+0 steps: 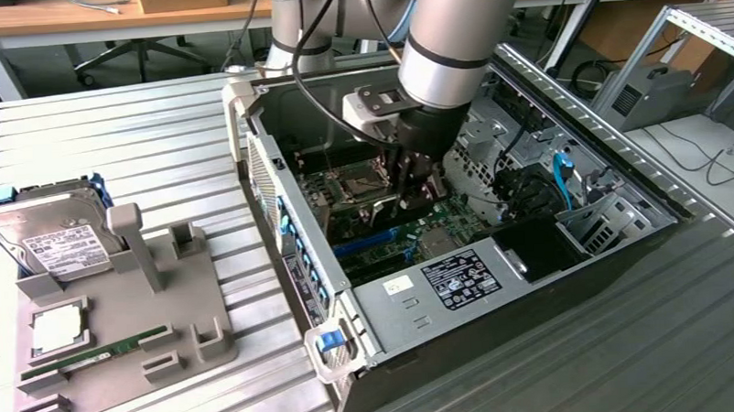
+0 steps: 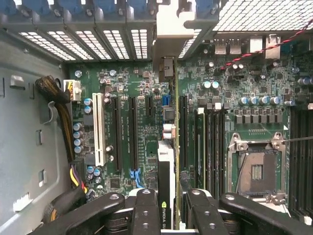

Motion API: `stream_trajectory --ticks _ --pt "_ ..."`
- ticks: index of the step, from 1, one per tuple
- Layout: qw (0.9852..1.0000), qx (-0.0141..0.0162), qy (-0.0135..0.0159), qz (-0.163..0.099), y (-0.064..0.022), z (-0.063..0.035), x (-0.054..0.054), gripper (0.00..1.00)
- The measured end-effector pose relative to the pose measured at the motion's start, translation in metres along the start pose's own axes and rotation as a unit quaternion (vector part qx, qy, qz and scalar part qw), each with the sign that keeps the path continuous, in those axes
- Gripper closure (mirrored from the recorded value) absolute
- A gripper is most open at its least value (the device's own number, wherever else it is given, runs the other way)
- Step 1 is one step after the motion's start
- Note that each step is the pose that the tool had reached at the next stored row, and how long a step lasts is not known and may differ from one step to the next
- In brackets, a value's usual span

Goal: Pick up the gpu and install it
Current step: 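Insert the gpu into the slot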

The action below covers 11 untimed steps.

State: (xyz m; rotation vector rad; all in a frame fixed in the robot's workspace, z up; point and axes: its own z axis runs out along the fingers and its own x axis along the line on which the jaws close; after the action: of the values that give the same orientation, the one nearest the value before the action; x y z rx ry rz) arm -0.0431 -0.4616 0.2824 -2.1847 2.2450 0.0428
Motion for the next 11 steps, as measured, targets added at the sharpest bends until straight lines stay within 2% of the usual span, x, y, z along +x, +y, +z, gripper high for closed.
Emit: stream_trajectory --ticks 11 --pt "1.0 0.0 0.0 0.0 0.0059 0.0028 0.0002 0.73"
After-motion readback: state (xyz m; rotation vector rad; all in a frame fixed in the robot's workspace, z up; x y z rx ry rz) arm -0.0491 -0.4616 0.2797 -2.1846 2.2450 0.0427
